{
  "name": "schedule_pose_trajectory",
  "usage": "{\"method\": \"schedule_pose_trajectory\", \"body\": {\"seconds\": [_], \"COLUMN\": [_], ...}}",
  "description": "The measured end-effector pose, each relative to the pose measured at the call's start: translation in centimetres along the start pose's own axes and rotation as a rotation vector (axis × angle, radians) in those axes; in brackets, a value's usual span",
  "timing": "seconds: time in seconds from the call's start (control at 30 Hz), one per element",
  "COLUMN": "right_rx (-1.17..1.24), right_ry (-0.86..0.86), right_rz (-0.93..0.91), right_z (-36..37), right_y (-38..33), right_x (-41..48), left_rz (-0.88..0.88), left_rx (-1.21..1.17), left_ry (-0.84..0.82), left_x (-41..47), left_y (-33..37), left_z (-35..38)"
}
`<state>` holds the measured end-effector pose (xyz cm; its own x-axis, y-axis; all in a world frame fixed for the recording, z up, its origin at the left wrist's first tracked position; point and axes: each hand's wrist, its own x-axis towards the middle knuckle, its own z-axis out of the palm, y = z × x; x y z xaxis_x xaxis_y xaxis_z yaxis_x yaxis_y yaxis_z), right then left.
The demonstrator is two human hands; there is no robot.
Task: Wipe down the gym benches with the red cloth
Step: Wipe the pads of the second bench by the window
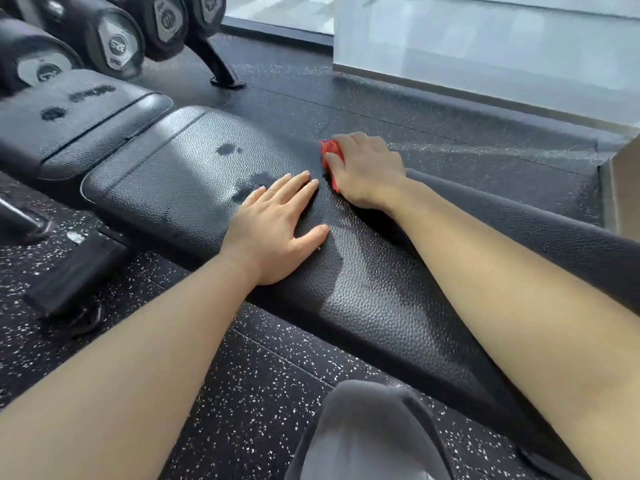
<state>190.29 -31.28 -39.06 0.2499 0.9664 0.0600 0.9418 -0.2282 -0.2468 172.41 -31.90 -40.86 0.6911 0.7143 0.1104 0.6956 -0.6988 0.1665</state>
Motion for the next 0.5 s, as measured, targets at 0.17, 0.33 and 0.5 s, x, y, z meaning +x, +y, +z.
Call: {"method": "schedule_pose_trajectory", "body": {"seconds": [0.17, 0.33, 0.5], "right_rx": [-0.018, -0.071, -0.082], "right_ry": [0.067, 0.086, 0.102], "right_rz": [-0.044, -0.022, 0.107], "right_z": [0.1, 0.4, 1.2], "right_y": [-0.8, -2.3, -3.0], "right_x": [-4.5, -9.3, -4.7], "left_rz": [0.008, 0.085, 0.116], "left_rx": [-0.071, 0.039, -0.013], "left_ry": [-0.121, -0.109, -0.066], "left_x": [0.6, 2.7, 3.8], "left_y": [-0.6, -3.7, -5.8], "left_z": [-0.6, -1.7, -0.6]}}
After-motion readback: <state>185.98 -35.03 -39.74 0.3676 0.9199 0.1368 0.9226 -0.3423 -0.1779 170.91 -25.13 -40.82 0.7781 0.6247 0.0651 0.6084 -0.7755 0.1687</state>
